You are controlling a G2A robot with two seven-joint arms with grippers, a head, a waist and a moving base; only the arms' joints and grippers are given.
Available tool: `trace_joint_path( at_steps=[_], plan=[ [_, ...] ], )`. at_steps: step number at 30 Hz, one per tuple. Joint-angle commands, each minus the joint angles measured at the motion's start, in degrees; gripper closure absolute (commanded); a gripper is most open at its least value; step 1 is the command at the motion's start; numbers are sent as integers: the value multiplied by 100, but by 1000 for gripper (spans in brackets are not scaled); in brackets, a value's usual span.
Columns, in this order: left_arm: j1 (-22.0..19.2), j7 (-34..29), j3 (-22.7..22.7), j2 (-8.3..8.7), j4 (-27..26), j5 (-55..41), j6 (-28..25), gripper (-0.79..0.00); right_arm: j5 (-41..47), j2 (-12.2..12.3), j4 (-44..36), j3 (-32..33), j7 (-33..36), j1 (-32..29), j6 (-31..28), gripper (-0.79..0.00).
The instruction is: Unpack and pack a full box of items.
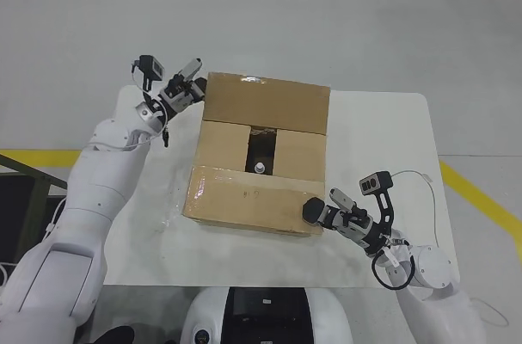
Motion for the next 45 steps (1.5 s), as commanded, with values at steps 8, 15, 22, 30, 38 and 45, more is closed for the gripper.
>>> trace_joint_path(
  at_steps=[8, 15, 22, 30, 38, 45],
  plan=[
    [19, -716, -329, -16, -222, -924, 618, -785, 0, 0, 0, 0, 0, 0, 0, -785],
    [327, -1539, -685, 101, -719, -1301, 1202, -785, 0, 0, 0, 0, 0, 0, 0, -785],
    [838, -2011, -1050, 274, -1471, -1190, 1671, -785, 0, 0, 0, 0, 0, 0, 0, -785],
    [1487, -2474, -1509, 497, -2289, -808, 2123, -785, 0, 0, 0, 0, 0, 0, 0, -785],
    [1895, -2714, -1804, 653, -2790, -356, 2348, -785, 0, 0, 0, 0, 0, 0, 0, -785],
    [2069, -2911, -1869, 725, -3044, -57, 2314, -785, -77, -2, -131, -9, -108, 52, 6, -785]
  ],
)
